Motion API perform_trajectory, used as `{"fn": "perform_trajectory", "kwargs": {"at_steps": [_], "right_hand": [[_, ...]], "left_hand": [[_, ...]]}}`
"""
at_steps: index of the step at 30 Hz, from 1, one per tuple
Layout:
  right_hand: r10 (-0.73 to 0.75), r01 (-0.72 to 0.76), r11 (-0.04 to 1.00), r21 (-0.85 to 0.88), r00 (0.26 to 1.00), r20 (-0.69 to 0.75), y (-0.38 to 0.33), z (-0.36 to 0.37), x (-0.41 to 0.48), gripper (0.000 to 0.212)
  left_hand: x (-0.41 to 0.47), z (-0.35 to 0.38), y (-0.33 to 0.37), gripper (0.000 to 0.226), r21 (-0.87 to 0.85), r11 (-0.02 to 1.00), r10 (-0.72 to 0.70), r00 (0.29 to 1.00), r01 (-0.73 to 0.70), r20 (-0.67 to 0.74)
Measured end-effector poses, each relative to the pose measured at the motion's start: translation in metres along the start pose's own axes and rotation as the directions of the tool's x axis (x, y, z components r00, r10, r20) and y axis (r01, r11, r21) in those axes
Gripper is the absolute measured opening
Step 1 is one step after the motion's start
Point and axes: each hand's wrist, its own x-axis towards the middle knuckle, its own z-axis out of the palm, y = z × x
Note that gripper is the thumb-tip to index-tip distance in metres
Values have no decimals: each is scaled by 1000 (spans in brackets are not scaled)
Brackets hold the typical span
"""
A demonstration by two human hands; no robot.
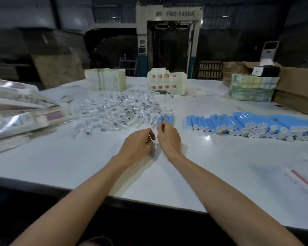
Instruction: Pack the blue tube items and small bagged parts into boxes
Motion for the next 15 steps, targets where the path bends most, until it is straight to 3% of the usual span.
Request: {"fn": "perform_trajectory", "kwargs": {"at_steps": [5, 10, 12, 15], "right_hand": [[50, -50, 999, -20, 999, 14, 22, 13, 11, 33], [-58, 50, 996, 76, 994, 93, 21, 19, 8, 33], [-89, 73, 990, 124, 987, 133, 20, 21, 8, 31], [-123, 89, 976, 199, 979, 162, 21, 23, 8, 31]], "left_hand": [[-17, -22, -24, 19, 17, 997, -69, 998, 69, 2], [-14, -71, -81, 25, 126, 977, -151, 975, 172, -162], [-11, -97, -113, 35, 268, 929, -197, 954, 256, -228], [-15, -140, -160, 56, 440, 773, -316, 879, 457, -358]]}}
